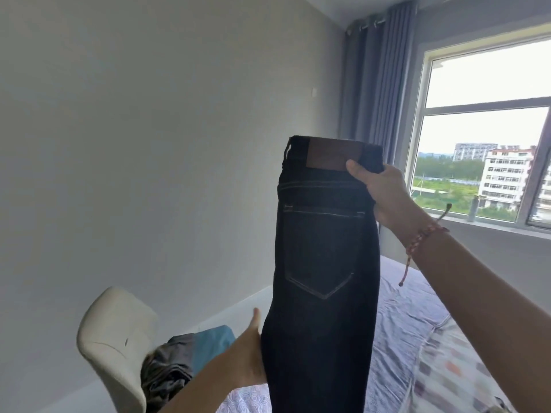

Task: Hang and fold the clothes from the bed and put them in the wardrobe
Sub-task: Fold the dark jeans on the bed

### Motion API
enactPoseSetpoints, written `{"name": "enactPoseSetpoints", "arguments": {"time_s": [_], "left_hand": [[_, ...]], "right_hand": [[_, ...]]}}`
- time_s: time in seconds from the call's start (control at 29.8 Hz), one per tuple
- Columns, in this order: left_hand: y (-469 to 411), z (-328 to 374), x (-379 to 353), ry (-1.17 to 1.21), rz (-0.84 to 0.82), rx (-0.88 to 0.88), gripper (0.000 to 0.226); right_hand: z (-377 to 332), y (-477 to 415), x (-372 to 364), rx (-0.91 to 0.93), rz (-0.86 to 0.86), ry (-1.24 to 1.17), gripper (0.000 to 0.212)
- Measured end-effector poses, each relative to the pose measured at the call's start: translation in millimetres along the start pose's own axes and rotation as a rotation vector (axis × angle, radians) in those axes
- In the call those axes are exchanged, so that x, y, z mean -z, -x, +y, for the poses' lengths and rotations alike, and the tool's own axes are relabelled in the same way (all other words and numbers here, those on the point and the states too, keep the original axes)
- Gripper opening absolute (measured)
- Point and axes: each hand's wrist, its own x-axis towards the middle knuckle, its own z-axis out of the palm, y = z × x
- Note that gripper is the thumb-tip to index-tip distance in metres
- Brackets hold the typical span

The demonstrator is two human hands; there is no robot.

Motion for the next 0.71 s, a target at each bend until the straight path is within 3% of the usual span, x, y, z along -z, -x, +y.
{"name": "enactPoseSetpoints", "arguments": {"time_s": [0.13, 0.3, 0.4, 0.5, 0.6, 0.71], "left_hand": [[-27.7, 5.6, -5.9, -0.082, 0.056, 0.023, 0.057], [-81.5, 70.7, 20.8, -0.226, 0.271, -0.199, 0.051], [-106.5, 111.3, 6.8, -0.267, 0.283, -0.233, 0.044], [-133.1, 143.2, -17.9, -0.307, 0.247, -0.239, 0.043], [-167.1, 185.1, -44.9, -0.351, 0.26, -0.316, 0.046], [-169.6, 238.4, -92.8, -0.254, 0.201, -0.45, 0.048]], "right_hand": [[14.9, -0.1, 24.0, -0.139, -0.067, -0.017, 0.016], [36.4, -14.2, 53.6, -0.086, -0.011, 0.0, 0.016], [46.5, -27.1, 59.7, -0.082, 0.027, -0.07, 0.011], [44.5, -53.1, 56.9, -0.065, 0.004, -0.105, 0.023], [21.4, -75.9, 43.0, 0.062, -0.179, -0.042, 0.025], [-10.8, -80.5, 28.9, 0.217, -0.39, 0.144, 0.053]]}}
